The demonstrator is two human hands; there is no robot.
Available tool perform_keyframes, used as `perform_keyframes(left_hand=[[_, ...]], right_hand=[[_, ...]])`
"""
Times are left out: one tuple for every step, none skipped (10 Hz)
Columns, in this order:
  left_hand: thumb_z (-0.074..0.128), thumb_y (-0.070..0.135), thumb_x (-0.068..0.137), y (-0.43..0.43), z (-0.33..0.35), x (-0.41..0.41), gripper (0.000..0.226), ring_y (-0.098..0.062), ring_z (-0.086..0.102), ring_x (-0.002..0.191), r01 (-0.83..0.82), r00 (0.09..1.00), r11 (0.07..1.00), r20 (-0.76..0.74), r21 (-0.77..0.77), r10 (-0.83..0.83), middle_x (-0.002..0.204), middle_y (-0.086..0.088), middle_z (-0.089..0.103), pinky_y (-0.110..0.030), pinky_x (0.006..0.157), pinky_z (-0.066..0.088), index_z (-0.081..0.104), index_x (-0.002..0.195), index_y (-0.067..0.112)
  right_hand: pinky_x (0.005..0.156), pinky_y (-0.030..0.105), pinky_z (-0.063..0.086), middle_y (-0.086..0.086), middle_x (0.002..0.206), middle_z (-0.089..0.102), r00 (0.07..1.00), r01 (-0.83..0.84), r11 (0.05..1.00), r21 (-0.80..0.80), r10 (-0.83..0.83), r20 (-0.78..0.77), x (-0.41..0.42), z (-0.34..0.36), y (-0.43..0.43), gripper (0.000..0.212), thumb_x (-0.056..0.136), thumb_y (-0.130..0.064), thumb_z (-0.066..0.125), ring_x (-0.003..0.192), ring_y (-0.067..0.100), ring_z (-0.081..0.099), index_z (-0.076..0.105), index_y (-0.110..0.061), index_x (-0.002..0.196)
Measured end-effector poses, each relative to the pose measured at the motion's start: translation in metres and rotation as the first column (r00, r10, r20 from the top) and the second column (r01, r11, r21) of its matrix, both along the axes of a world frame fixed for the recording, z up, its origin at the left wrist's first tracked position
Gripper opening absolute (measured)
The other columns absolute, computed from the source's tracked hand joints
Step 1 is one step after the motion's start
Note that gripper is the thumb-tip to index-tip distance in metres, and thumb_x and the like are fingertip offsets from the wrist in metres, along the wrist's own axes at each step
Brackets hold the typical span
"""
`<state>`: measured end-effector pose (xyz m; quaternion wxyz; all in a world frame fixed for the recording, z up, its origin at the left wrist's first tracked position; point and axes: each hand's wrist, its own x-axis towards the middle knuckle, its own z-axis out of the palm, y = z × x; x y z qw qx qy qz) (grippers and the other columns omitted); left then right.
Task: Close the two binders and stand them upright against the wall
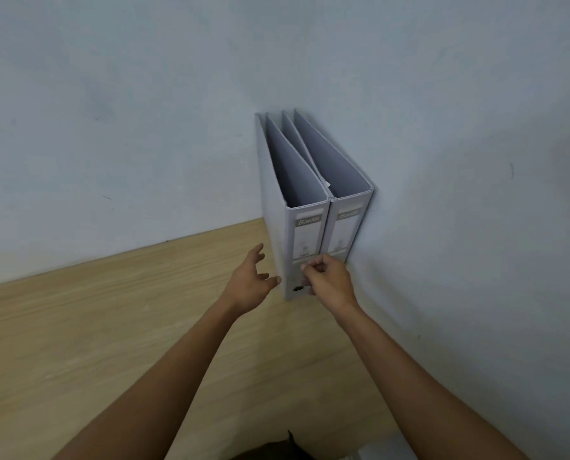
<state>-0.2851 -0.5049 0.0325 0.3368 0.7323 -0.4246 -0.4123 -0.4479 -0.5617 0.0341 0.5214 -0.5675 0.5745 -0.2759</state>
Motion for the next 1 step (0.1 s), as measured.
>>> perform_keyframes(left_hand=[[0.069, 0.017, 0.092, 0.0224, 0.0060, 0.0178, 0.084, -0.026, 0.060, 0.128, -0.039, 0.999, 0.999, -0.012, -0.025, 0.038, 0.162, -0.003, 0.037, -0.030, 0.077, 0.054, 0.021, 0.160, 0.025]], right_hand=[[0.076, 0.040, 0.059, 0.005, 0.088, 0.071, 0.999, -0.035, 0.999, 0.009, 0.035, 0.024, 0.0179, 0.0078, 0.0147, 0.008, 0.094, -0.016, 0.063, 0.077, 0.019, 0.071, 0.066, -0.009, 0.094]])
